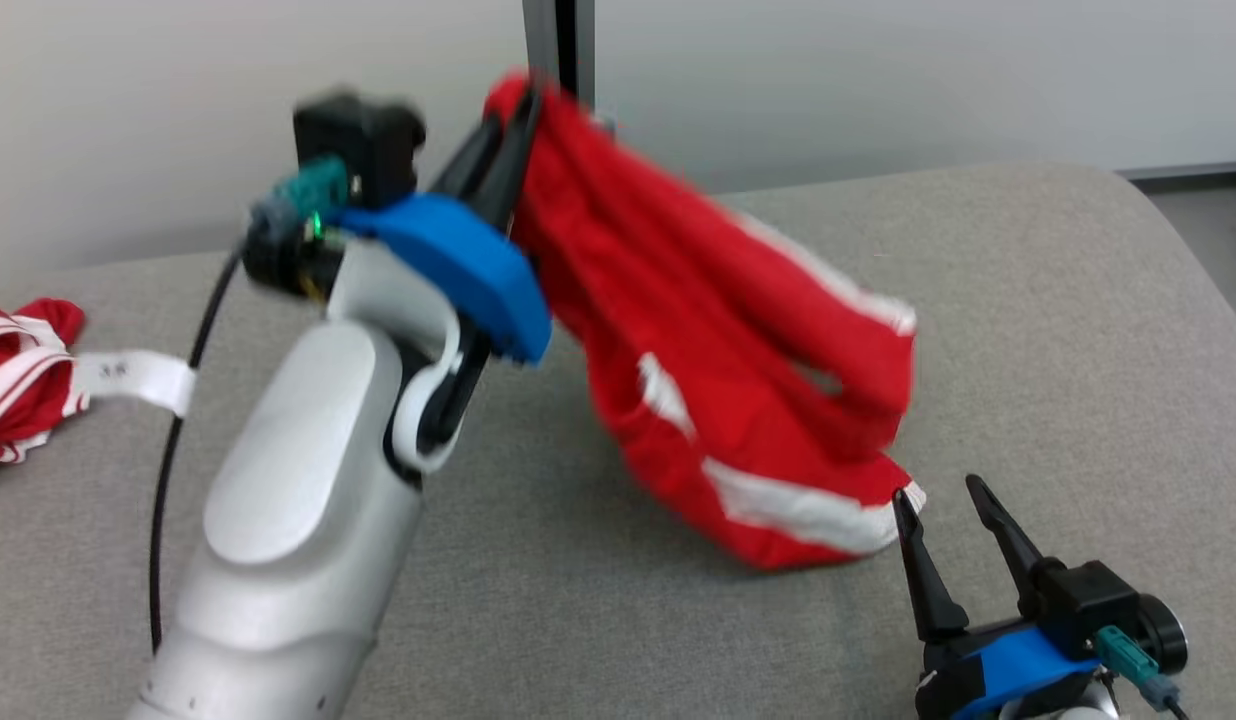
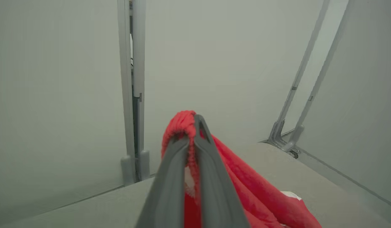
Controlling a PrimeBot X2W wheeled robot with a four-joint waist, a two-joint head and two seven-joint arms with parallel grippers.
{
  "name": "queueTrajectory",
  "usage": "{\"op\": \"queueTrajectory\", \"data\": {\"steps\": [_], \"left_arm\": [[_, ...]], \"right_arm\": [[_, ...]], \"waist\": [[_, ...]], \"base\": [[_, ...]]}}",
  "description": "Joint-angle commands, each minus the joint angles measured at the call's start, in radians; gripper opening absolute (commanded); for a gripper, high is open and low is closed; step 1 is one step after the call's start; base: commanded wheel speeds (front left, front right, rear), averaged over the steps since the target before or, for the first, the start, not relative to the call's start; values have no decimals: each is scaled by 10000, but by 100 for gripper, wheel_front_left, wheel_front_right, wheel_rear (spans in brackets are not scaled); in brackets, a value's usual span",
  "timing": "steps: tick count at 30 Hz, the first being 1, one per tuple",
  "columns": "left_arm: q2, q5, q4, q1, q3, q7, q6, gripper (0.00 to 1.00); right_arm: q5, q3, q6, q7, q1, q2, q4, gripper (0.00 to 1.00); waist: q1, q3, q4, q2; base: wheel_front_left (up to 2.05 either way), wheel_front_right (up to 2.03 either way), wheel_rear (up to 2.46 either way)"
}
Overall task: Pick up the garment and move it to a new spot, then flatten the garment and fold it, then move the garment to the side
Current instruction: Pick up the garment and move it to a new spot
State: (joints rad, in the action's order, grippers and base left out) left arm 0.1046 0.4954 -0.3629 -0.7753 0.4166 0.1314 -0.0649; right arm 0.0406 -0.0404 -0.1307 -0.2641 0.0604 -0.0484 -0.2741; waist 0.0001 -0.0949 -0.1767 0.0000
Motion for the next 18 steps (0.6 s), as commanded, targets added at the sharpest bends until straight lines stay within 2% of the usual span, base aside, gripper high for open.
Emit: {"op": "queueTrajectory", "data": {"steps": [1,5,9,10,11,12,13,18], "left_arm": [[53,159,-503,522,-130,-102,177,0],[540,-26,-2177,1217,-437,-619,719,0],[848,-93,-3502,1462,-724,-1511,965,0],[902,-85,-3753,1475,-764,-1771,947,11],[909,-32,-3987,1493,-823,-1986,917,42],[918,-19,-4185,1491,-846,-2174,834,92],[926,-18,-4360,1460,-822,-2357,729,100],[850,29,-4940,1336,-783,-3284,309,100]], "right_arm": [[90,-37,-1,-9,193,-38,40,100],[191,-144,-1,-9,484,-36,47,100],[223,-98,-1,-7,623,-39,45,100],[209,-69,-1,-7,643,-38,38,100],[193,-44,-1,-7,650,-38,25,100],[181,-27,-1,-7,648,-36,13,100],[176,-7,-1,-7,660,-36,8,100],[135,101,-1,-7,681,-36,-30,100]], "waist": [[-1,-221,-4,0],[-1,-702,-202,0],[-1,-1073,-348,0],[-1,-1138,-357,0],[-1,-1189,-358,0],[-1,-1231,-356,0],[-1,-1267,-350,0],[-1,-1282,-230,0]], "base": [[0,0,0],[0,0,0],[0,0,0],[0,0,0],[0,0,0],[0,0,0],[0,0,0],[0,0,0]]}}
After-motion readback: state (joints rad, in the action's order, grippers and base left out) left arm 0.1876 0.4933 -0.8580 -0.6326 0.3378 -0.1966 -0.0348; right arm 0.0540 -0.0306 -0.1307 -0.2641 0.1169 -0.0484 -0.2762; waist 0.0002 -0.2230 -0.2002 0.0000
